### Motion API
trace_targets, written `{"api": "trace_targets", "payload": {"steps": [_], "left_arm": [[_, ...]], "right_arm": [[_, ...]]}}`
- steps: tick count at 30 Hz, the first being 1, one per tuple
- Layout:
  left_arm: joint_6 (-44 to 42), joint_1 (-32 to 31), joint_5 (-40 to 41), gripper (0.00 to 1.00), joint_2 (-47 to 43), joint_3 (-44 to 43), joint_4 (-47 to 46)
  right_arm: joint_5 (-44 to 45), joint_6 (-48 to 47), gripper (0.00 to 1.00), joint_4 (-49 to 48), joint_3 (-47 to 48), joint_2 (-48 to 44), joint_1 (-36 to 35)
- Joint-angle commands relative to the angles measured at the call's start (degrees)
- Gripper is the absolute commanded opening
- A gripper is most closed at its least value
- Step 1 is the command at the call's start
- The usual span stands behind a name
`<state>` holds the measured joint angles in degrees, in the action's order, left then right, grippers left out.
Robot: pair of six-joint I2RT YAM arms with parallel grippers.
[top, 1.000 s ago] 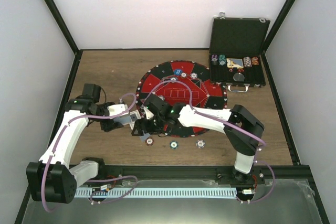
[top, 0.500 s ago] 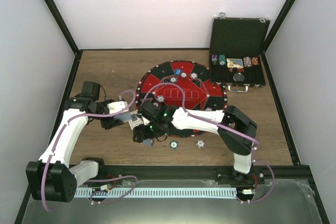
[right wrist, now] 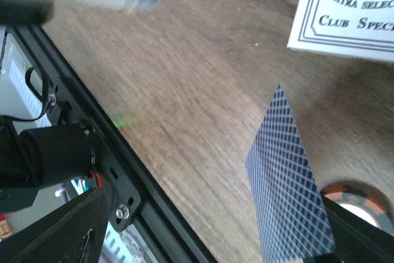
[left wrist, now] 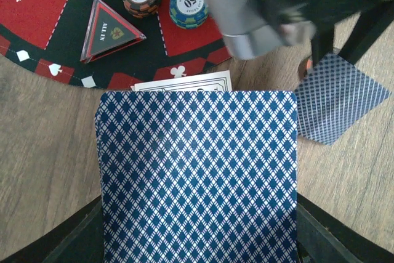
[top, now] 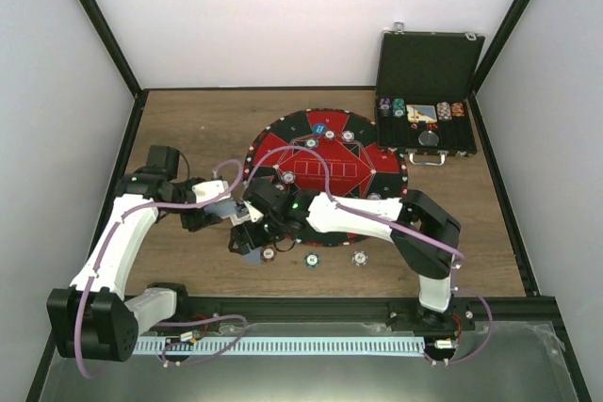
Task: Distribute texas hold em gaming equipment
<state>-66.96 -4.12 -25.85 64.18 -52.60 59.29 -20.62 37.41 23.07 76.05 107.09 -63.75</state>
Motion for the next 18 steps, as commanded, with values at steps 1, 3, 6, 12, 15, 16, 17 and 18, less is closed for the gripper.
{"api": "trace_targets", "payload": {"steps": [1, 3, 6, 12, 15, 16, 17, 18], "left_arm": [[-0.2, 0.3, -2.5, 0.04, -0.2, -1.9, -0.1], [-0.2, 0.3, -2.8, 0.04, -0.3, -2.0, -0.2], [-0.1, 0.3, -3.5, 0.04, 0.1, -2.4, 0.0], [-0.1, 0.3, -4.1, 0.04, 0.0, -3.1, 1.0], [-0.1, 0.3, -3.7, 0.04, -0.2, -3.0, 1.0], [-0.1, 0.3, -3.5, 0.04, -0.2, -3.0, 1.1], [-0.1, 0.3, -3.3, 0.04, -0.1, -3.0, 1.3], [-0.1, 0.3, -3.1, 0.04, -0.2, -3.0, 1.5]], "right_arm": [[0.4, -1.0, 0.83, -2.4, -4.0, -5.1, 1.2], [-1.1, -0.1, 0.84, -4.2, -7.4, -8.2, 3.4], [-4.6, 0.6, 0.85, -7.8, -11.0, -12.1, 6.1], [-8.8, 2.0, 0.85, -10.8, -11.9, -12.5, 7.5], [-10.5, 2.0, 0.83, -10.3, -9.0, -8.7, 5.5], [-11.0, 1.9, 0.83, -10.5, -8.4, -8.0, 4.8], [-11.4, 1.9, 0.83, -10.9, -8.1, -7.7, 4.4], [-11.7, 2.3, 0.82, -11.3, -8.4, -7.8, 4.4]]}}
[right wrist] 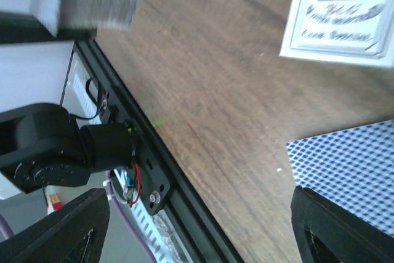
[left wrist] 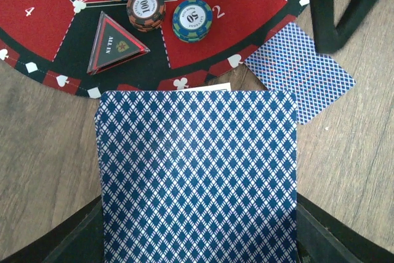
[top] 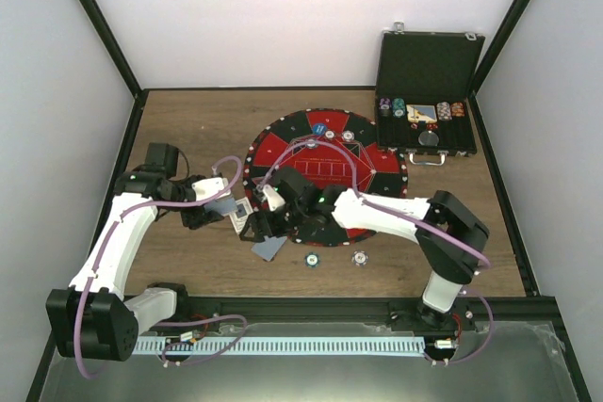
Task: Distribute texas hold em gaming equipment
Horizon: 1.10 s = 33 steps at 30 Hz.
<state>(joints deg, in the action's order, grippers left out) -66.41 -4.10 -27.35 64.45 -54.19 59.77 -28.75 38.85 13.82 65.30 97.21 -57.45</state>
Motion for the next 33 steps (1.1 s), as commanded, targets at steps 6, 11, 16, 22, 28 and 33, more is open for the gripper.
{"api": "trace_targets", "payload": {"steps": [6, 11, 16, 22, 28, 33], "left_arm": [[-1.1, 0.3, -1.5, 0.04, -0.9, -1.0, 0.9], [-0.8, 0.3, -2.0, 0.04, -0.8, -1.2, 1.0], [-0.8, 0.3, -1.8, 0.04, -1.1, -1.3, 1.2], [-0.9, 0.3, -1.4, 0.04, -1.1, -1.9, 1.8], [-1.1, 0.3, -1.6, 0.04, -1.5, -2.5, 2.0], [-1.1, 0.3, -1.7, 0.04, -1.4, -2.8, 2.2]], "right_arm": [[-0.4, 1.7, 0.82, -1.2, -1.8, -3.3, 2.0], [5.3, -1.3, 0.81, 5.1, -3.6, -2.3, 4.9], [6.4, -0.9, 0.82, 3.3, -6.5, 0.4, 4.9], [6.2, -1.6, 0.82, 2.2, -6.0, 5.3, 4.7], [5.6, -1.8, 0.82, 1.6, -4.2, 9.6, 2.6], [4.3, -1.1, 0.82, 0.9, -1.1, 12.9, -0.2]]}}
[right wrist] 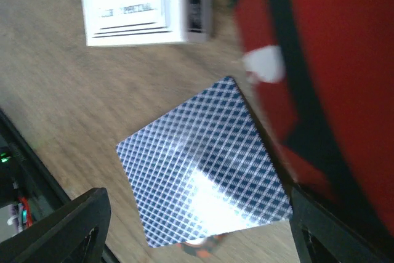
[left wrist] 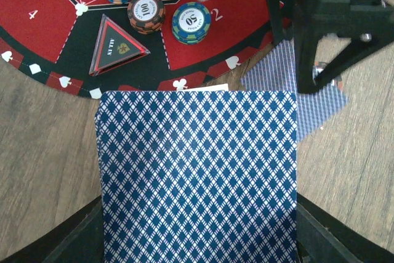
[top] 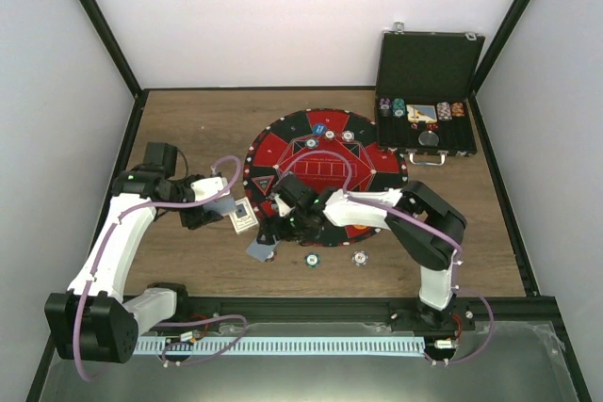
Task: Distribute texas hold em gaming equipment
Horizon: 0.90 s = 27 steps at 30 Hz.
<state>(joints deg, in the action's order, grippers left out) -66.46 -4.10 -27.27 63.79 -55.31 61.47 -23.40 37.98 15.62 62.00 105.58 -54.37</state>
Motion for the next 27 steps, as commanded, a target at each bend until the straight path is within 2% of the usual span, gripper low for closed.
{"api": "trace_targets", "payload": {"steps": [1, 8, 13, 17, 23, 27], "left_arm": [[-1.0, 0.3, -1.8, 0.04, -0.8, -1.7, 0.6], [-1.0, 0.3, -1.6, 0.04, -1.2, -1.9, 0.8], [-1.1, 0.3, -1.5, 0.04, -1.5, -1.7, 0.9], [-1.0, 0.3, -1.9, 0.04, -1.3, -1.6, 0.8], [-1.7, 0.3, -3.1, 0.04, -1.4, -1.5, 1.1], [-3.0, 0.0, -5.7, 0.04, -2.1, -1.1, 2.0]], "right_arm": [[-1.5, -0.1, 0.81, -1.0, 3.1, 5.2, -3.9], [-2.7, 0.3, 0.81, -0.1, 10.1, 7.4, -7.6], [-1.0, -0.3, 0.81, 0.8, 7.4, 3.4, -6.6], [-1.7, 0.0, 0.82, -0.6, 2.1, -3.3, -3.6], [-9.6, 1.2, 0.85, -5.6, -4.3, -13.3, 2.0], [-16.3, 5.1, 0.86, -11.6, -4.6, -15.2, 4.2]]}}
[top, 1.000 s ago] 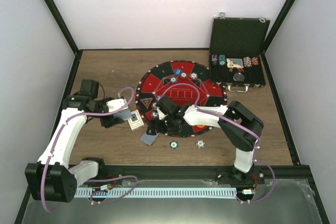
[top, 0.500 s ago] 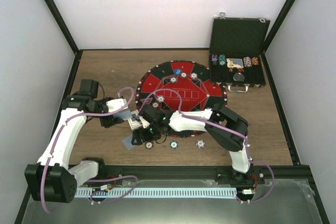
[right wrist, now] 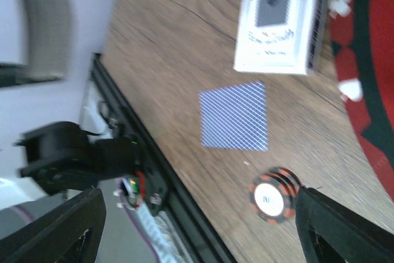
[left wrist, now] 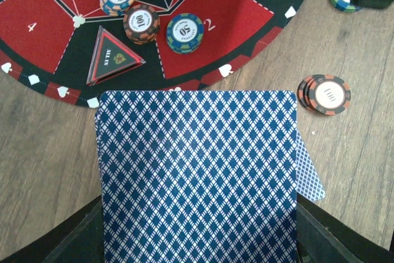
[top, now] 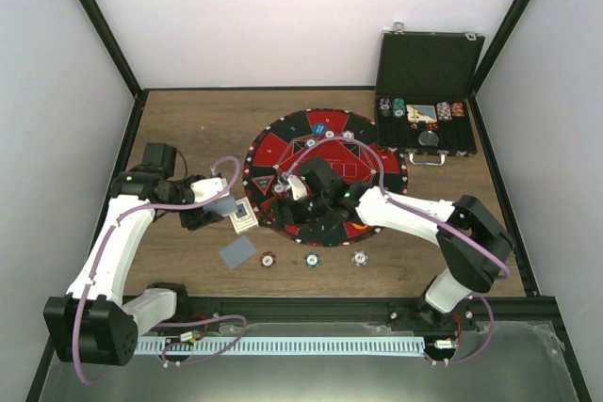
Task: Distribute texas hold em gaming equipment
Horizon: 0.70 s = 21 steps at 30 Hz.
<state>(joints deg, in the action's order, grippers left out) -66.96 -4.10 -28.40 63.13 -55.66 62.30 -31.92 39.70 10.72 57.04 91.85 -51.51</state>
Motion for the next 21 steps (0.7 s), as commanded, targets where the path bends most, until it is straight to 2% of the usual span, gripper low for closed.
{"api": "trace_targets", "payload": {"steps": [1, 12, 21], "left_arm": [[-2.6, -0.3, -5.0, 0.04, -1.5, -0.6, 1.4], [-2.7, -3.0, -4.7, 0.04, -2.9, 1.7, 1.8], [-2.0, -4.0, -4.9, 0.04, -3.0, 1.7, 1.5]], "right_arm": [[-8.9, 4.2, 0.86, -7.6, 0.9, -0.9, 1.4], [-15.7, 11.8, 0.86, -17.4, 8.7, 7.6, 1.2], [-17.1, 13.0, 0.86, -18.4, 15.2, 15.0, -1.5]]}}
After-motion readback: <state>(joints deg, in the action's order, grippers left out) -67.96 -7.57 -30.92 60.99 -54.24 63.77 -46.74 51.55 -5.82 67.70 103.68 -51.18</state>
